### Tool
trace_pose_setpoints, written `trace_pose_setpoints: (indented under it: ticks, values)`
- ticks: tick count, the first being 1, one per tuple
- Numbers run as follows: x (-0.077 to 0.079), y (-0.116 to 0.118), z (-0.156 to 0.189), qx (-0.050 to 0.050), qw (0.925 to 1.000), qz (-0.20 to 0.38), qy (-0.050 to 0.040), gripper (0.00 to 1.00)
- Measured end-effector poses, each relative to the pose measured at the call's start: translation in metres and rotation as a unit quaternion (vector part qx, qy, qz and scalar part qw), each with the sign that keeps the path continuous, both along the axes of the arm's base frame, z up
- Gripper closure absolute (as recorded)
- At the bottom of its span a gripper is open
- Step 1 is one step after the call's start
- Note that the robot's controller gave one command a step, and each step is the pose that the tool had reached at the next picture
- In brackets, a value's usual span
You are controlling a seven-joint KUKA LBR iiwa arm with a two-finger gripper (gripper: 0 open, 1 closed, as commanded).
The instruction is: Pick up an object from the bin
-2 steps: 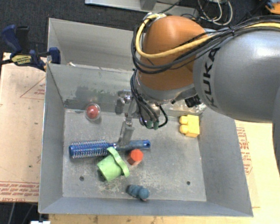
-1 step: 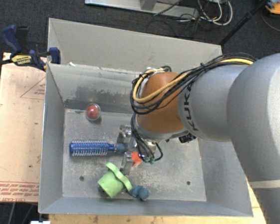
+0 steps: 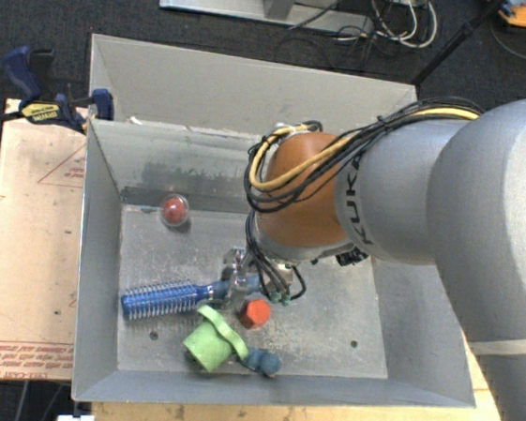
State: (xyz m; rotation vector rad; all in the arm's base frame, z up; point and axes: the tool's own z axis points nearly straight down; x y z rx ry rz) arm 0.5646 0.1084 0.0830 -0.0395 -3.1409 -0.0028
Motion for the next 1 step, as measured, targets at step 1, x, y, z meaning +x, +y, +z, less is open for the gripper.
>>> trace_pose_setpoints:
  ticks: [1]
  values:
    - [-0.0442, 0.0296, 0.1442, 0.001, 1.0000, -0.005, -0.0035, 1.00]
